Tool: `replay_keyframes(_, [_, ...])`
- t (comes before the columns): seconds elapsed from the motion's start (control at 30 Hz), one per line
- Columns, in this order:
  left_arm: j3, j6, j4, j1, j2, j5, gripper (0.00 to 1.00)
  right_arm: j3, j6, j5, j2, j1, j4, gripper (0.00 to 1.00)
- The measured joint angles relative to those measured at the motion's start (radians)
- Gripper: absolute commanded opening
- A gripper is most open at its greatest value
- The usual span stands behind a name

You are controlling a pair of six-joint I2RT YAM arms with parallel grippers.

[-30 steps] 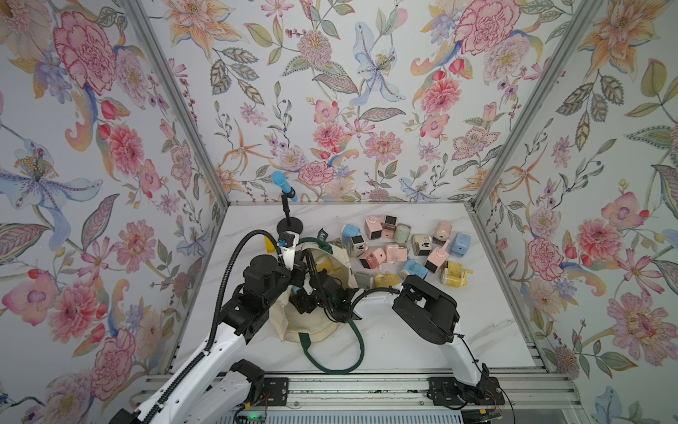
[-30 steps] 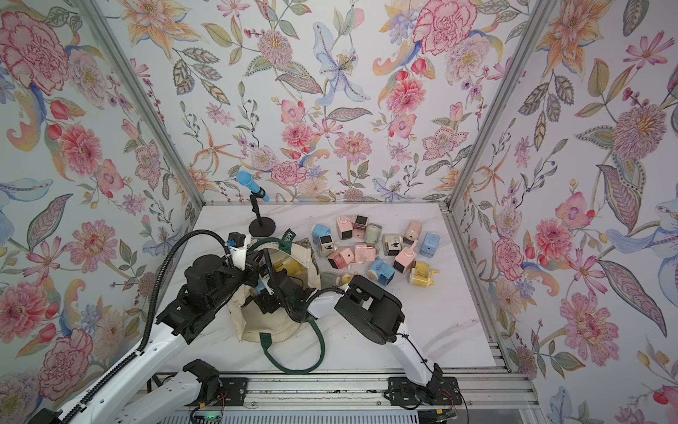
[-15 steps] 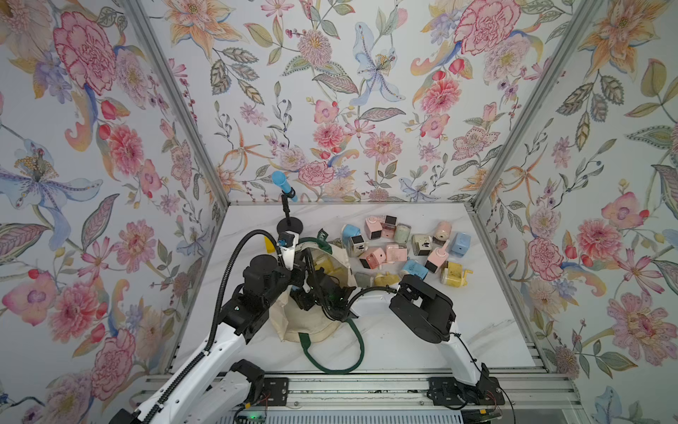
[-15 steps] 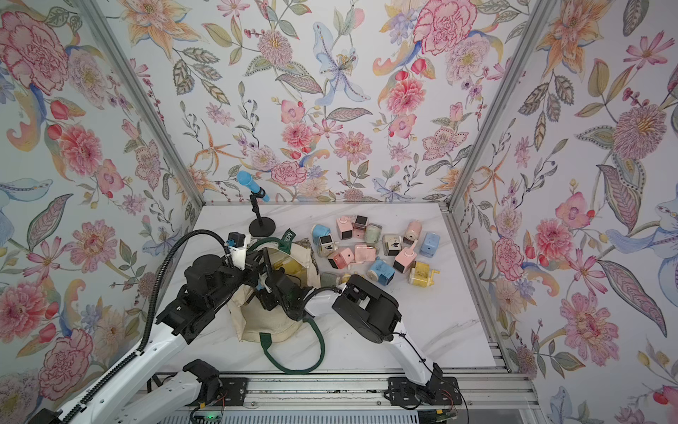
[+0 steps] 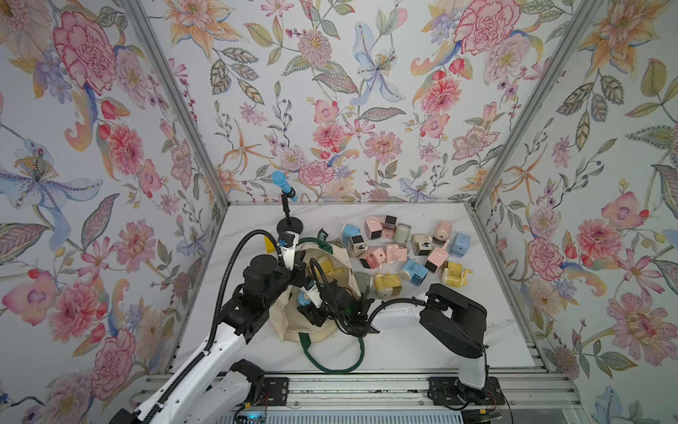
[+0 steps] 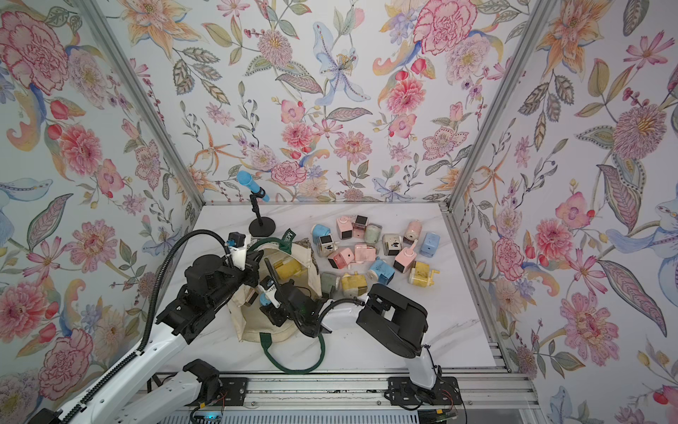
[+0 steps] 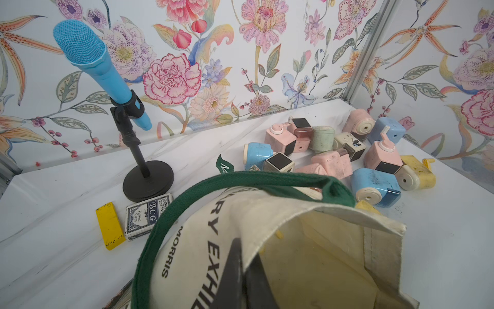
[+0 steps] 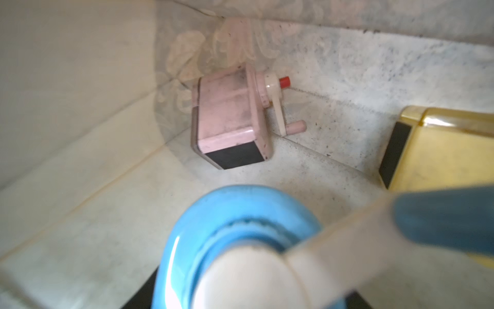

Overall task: Take out the pencil sharpeners from the tote bags
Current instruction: Pick up the pencil sharpener from the canvas bag.

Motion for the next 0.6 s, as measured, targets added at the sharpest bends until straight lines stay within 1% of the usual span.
replay_keyframes(0.2, [0.000, 0.000, 0.000, 0.000, 0.000, 0.000, 0.00, -0.119, -0.047, -0.031, -0.170, 0.028, 0.005, 0.48])
replay_keyframes(0.37, [0.000, 0.000, 0.000, 0.000, 0.000, 0.000, 0.00, -0.196, -0.086, -0.035, -0.334, 0.034, -0.035, 0.48])
replay_keyframes(0.43, [0.000, 0.000, 0.000, 0.000, 0.000, 0.000, 0.00, -0.222, -0.095, -0.031, -0.410, 0.028, -0.056, 0.50])
replay_keyframes(0.53, [0.000, 0.000, 0.000, 0.000, 0.000, 0.000, 0.00, -0.249, -0.099, 0.005, -0.521, 0.005, -0.090, 0.49])
replay_keyframes(0.6, [0.000, 0.000, 0.000, 0.000, 0.000, 0.000, 0.00, -0.270, -0.093, 0.042, -0.588, -0.029, -0.111, 0.49])
